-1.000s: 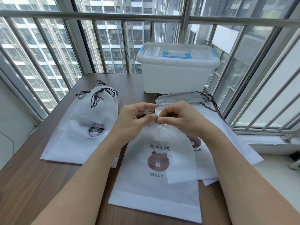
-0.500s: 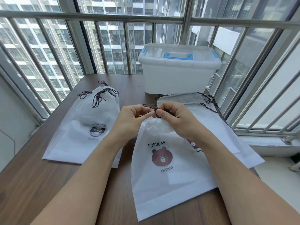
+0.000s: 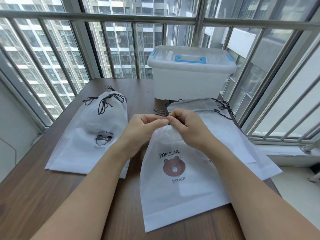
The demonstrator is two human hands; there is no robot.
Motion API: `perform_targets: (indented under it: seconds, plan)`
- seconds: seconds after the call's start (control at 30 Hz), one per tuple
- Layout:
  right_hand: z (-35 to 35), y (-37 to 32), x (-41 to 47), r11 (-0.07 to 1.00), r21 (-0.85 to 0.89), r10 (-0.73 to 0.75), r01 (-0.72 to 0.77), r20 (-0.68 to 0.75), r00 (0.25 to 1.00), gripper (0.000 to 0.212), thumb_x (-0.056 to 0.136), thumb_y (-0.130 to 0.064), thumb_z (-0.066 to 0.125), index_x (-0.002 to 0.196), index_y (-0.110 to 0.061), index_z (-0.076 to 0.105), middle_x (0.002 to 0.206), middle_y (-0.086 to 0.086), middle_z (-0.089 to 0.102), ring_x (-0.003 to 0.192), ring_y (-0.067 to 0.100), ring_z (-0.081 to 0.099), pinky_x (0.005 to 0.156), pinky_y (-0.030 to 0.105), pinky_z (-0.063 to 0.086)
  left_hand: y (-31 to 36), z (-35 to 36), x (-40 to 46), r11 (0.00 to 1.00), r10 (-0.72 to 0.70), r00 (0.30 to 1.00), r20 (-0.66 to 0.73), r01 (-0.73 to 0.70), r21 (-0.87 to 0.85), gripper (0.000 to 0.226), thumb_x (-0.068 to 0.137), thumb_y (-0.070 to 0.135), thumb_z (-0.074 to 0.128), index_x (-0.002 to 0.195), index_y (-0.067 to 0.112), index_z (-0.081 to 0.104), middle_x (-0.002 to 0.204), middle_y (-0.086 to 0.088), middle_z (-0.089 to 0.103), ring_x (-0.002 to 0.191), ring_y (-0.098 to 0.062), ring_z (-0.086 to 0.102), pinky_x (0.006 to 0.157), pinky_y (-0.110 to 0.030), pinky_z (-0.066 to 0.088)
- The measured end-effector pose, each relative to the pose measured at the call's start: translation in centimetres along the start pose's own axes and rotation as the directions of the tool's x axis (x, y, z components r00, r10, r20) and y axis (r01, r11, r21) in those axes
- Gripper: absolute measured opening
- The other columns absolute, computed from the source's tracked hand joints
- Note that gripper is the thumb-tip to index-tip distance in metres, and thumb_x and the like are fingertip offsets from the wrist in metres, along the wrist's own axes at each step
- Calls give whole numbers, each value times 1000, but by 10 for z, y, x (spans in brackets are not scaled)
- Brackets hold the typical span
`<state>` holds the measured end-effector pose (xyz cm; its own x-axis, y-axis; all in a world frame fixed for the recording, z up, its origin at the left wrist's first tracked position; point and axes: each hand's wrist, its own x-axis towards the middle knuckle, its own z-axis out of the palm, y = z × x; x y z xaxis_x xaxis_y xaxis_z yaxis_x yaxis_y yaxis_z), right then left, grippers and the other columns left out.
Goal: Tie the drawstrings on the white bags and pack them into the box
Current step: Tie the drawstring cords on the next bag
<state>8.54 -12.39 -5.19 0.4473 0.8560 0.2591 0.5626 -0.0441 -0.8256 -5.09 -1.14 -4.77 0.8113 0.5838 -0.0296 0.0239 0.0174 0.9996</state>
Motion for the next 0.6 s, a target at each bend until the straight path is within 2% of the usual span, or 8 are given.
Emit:
perform_targets:
  seconds: [0.1, 0.27, 0.37, 0.43, 0.5, 0.6]
  plan:
    - [4, 0, 0, 1000, 17, -3, 3, 10, 1000, 23, 97, -26, 57, 78, -17, 65, 67, 13, 55, 60, 11, 42, 59, 32, 34, -1, 1, -1, 989, 27, 999, -38, -21, 146, 14, 80, 14, 81, 94, 14, 80, 88, -7, 78, 86, -14, 72, 85, -25, 54]
    - [4, 2, 1, 999, 25, 23, -24, 10, 1000, 22, 91, -31, 57, 73, -20, 64, 65, 1, 51, 60, 12, 41, 59, 31, 33, -2, 3, -1, 985, 44, 996, -82, -29, 167, 9, 83, 10, 78, 92, 11, 80, 84, -2, 78, 81, -6, 72, 76, -15, 52]
    - [4, 5, 1, 999, -52, 6, -5, 16, 1000, 24, 96, -23, 61, 73, -22, 60, 63, -9, 49, 59, 4, 41, 59, 23, 33, -6, 6, 1, 914, 186, 974, -129, -123, 387, 7, 82, 13, 78, 83, 19, 82, 69, 6, 75, 62, -7, 67, 61, -21, 51]
    - [6, 4, 0, 993, -118, -13, 15, 14, 1000, 26, 99, -16, 60, 73, -21, 59, 60, -12, 44, 58, 4, 42, 58, 18, 31, -8, 8, 0, 833, 299, 947, -116, -200, 515, 8, 80, 15, 78, 81, 22, 82, 68, 8, 74, 66, -10, 71, 63, -28, 57]
    - [8, 3, -1, 988, -146, -42, 43, 10, 999, 24, 98, -14, 59, 75, -19, 58, 60, -12, 44, 59, 4, 43, 58, 18, 32, -9, 8, 0, 817, 328, 941, -88, -235, 527, 7, 79, 16, 78, 81, 21, 82, 70, 8, 75, 72, -13, 73, 70, -34, 59]
    - [10, 3, -2, 983, -169, -75, 73, -4, 997, 21, 97, -13, 60, 76, -13, 59, 61, -10, 44, 60, 6, 42, 58, 20, 31, -11, 5, 2, 836, 288, 955, -68, -216, 505, 6, 81, 16, 78, 85, 18, 81, 75, 7, 76, 77, -13, 74, 76, -37, 60]
